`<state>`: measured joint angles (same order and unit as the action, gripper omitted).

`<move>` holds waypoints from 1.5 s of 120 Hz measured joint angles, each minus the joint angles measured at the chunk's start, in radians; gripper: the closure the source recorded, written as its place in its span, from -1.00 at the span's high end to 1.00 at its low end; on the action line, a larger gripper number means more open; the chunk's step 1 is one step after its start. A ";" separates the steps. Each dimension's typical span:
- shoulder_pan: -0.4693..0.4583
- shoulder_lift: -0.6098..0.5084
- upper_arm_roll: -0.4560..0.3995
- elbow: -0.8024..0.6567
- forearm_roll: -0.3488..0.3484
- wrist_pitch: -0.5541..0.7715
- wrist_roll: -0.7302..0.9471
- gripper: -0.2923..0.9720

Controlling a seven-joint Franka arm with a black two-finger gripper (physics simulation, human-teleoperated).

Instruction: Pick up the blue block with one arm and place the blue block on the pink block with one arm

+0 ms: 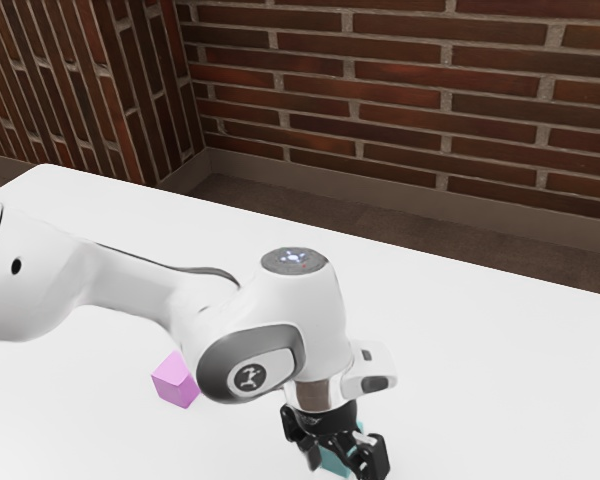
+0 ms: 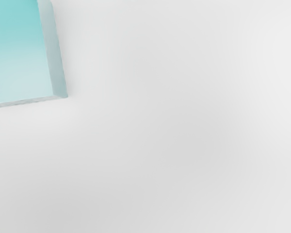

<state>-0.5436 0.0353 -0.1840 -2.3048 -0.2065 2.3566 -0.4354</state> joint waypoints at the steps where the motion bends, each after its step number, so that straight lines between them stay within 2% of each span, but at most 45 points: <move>1: 0.003 0.002 0.001 0.001 0.004 0.001 -0.002 0.43; 8: 0.037 0.021 0.012 0.010 0.037 0.007 -0.012 0.43; 20: 0.157 0.051 0.020 0.017 0.070 0.026 -0.027 0.42; 26: 0.180 0.067 0.023 0.019 0.080 0.037 -0.033 0.42; 49: 0.152 0.074 0.026 0.025 0.133 0.066 -0.044 0.42; 116: 0.136 0.190 0.018 0.074 0.149 0.126 -0.051 0.41; 130: 0.135 0.217 0.022 0.086 0.178 0.140 -0.048 0.40; 158: 0.123 0.233 0.026 0.096 0.216 0.148 -0.055 0.30; 180: 0.125 0.227 0.028 0.093 0.223 0.132 -0.085 0.13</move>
<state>-0.4183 0.2627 -0.1562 -2.2122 0.0162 2.4883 -0.5199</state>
